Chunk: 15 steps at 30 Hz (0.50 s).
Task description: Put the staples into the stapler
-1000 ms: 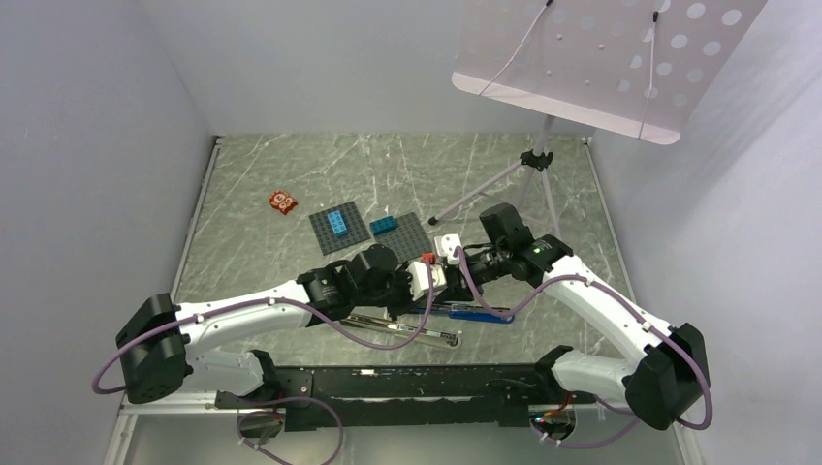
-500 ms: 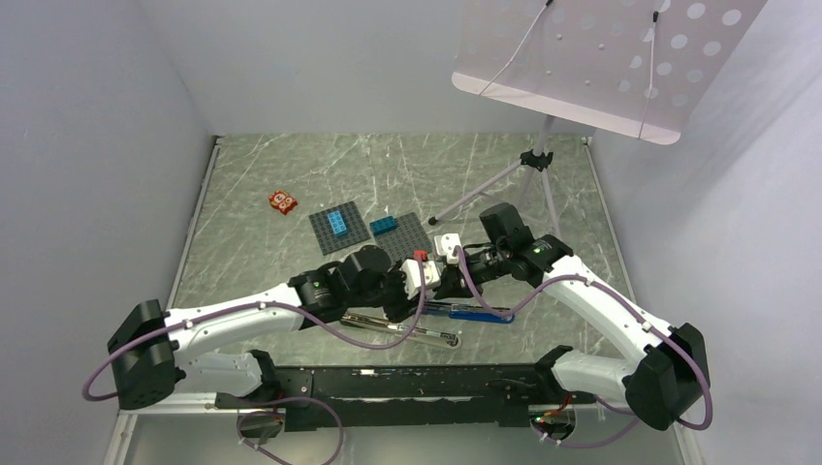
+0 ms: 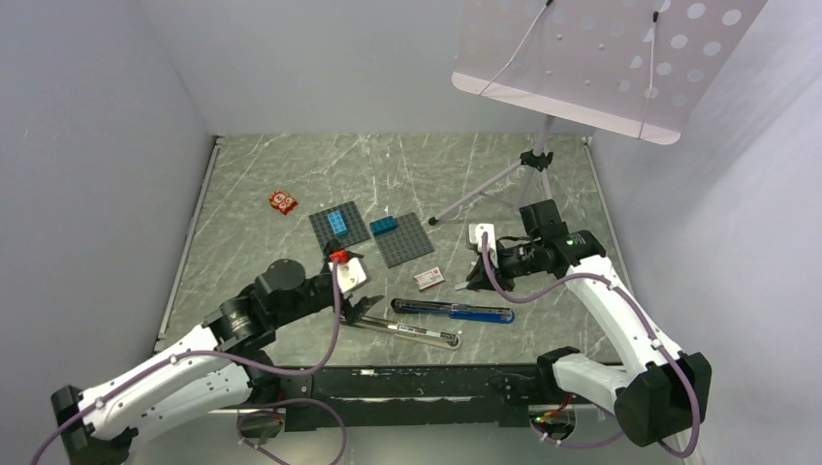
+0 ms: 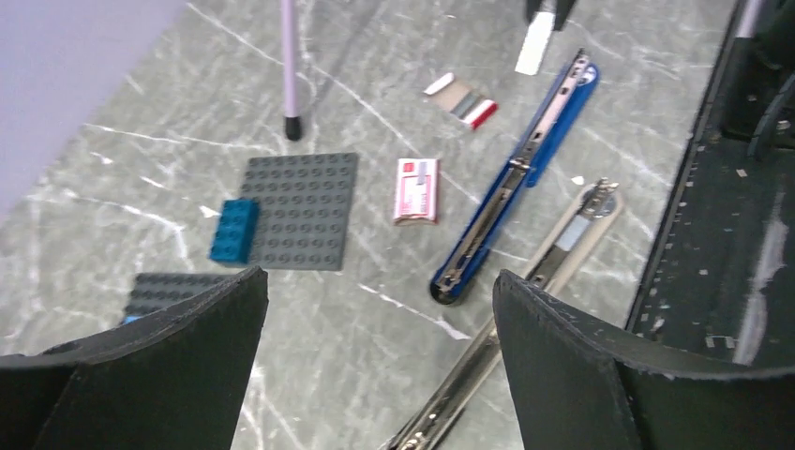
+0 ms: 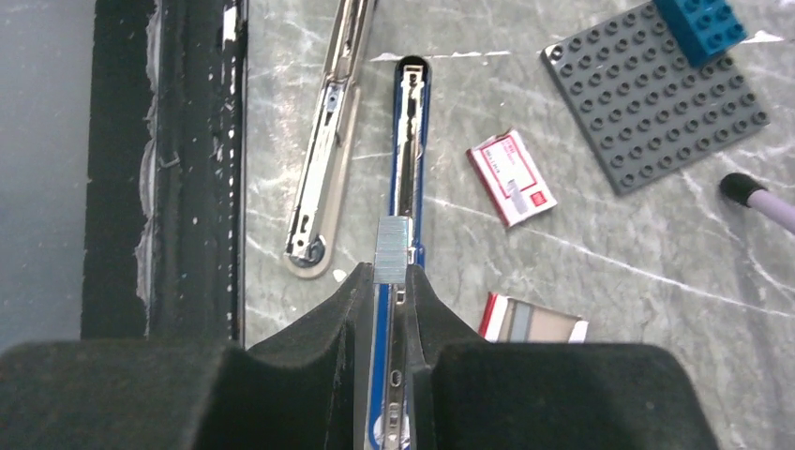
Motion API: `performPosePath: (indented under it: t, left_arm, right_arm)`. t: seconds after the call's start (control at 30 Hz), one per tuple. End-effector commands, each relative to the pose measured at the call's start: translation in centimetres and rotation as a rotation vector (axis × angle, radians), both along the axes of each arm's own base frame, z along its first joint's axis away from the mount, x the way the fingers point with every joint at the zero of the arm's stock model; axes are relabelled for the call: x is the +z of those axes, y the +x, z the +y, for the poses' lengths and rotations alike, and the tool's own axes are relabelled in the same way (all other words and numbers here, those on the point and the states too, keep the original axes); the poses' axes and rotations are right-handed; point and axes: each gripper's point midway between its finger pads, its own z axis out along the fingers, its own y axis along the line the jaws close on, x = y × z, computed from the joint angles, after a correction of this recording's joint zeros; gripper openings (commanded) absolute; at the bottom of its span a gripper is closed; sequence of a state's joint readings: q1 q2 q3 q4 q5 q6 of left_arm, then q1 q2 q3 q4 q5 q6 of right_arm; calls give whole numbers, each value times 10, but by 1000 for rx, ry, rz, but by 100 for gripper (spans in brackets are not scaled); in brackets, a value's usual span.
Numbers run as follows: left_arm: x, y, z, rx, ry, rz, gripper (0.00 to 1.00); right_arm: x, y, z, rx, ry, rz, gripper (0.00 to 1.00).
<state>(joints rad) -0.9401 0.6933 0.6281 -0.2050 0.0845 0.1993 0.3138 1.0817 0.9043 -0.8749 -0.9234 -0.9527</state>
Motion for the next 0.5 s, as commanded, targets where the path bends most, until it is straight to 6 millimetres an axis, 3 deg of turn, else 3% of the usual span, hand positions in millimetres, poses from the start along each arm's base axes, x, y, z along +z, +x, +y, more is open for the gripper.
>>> performPosePath:
  t: [0.0, 0.47]
  left_arm:
    - [-1, 13, 18, 46, 13, -105, 93]
    - [-16, 21, 21, 29, 39, -37, 91]
  right_arm:
    - [-6, -16, -10, 36, -34, 10, 14]
    - [-57, -6, -31, -58, -172, 43, 15]
